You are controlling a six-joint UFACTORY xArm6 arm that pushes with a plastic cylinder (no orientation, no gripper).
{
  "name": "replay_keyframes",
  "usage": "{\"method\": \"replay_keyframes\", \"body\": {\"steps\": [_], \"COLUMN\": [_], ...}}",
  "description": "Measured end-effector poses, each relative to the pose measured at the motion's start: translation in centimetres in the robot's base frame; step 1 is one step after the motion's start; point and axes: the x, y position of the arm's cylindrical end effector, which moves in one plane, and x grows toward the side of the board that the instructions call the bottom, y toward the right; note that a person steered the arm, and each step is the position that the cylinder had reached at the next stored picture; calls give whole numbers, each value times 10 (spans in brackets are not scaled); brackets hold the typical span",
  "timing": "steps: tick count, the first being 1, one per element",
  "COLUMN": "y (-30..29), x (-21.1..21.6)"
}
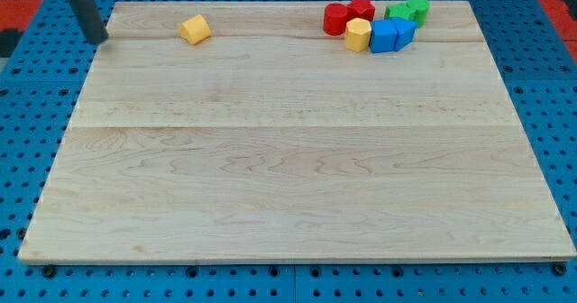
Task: Push the yellow heart to the group of blocks
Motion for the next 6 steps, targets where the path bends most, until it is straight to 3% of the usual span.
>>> {"method": "replay_keyframes", "body": {"steps": [1, 2, 3, 4, 5, 6], "y": [77, 206, 249, 206, 254, 339], "x": [-13, -10, 3, 51, 53, 23]}}
